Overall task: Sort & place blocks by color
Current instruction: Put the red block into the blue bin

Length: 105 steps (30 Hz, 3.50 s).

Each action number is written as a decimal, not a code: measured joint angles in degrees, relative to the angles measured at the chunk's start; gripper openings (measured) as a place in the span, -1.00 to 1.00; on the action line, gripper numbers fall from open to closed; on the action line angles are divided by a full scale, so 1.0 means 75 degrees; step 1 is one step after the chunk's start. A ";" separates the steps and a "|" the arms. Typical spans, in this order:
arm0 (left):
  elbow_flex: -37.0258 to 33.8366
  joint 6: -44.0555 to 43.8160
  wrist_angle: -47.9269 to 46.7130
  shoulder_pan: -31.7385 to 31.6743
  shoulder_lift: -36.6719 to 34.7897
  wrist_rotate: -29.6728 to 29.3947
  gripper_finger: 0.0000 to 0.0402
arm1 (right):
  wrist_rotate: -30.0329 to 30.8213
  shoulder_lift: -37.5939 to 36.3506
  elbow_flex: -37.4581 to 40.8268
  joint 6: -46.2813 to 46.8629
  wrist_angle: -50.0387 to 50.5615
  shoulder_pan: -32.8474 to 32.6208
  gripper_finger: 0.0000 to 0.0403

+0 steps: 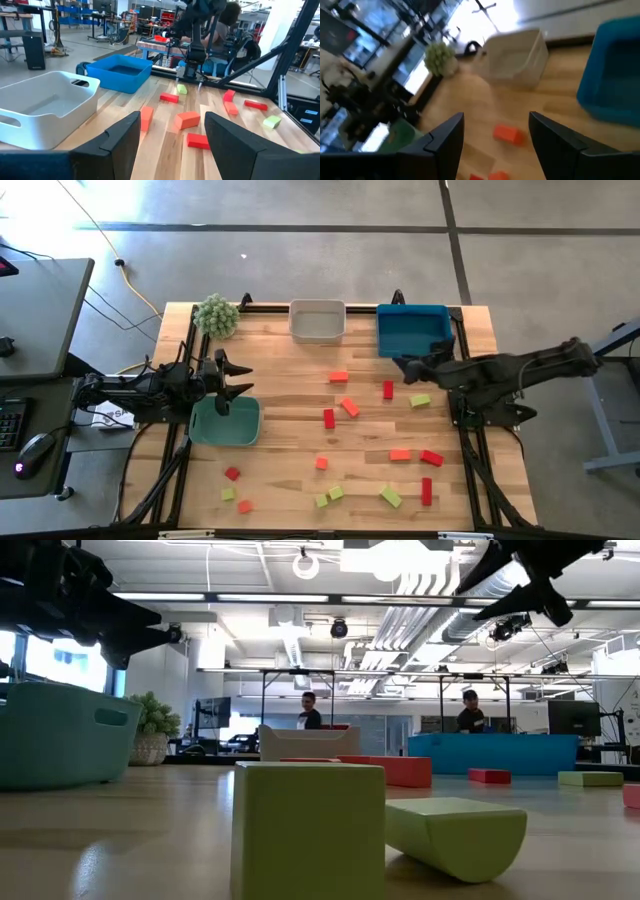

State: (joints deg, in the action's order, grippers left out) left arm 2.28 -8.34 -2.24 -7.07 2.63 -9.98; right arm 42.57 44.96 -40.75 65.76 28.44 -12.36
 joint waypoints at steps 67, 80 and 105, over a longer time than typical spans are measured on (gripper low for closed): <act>0.0003 -0.0006 0.0000 -0.0002 -0.0002 -0.0002 0.05 | -0.4591 0.5744 -0.0008 0.2426 0.0761 0.2707 -0.19; 0.0003 -0.0004 0.0078 0.0000 0.0000 -0.0002 0.05 | -0.4571 0.5629 -0.0060 0.2286 0.0861 0.2706 -0.50; 0.0003 -0.0007 0.0740 -0.0006 -0.0001 -0.0154 0.05 | -0.1638 0.5535 -0.3936 -0.0575 0.3619 0.3450 -0.48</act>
State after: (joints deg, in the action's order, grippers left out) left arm 2.31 -8.39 3.31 -7.11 2.62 -11.14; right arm 30.29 86.48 -70.28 61.45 55.58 13.51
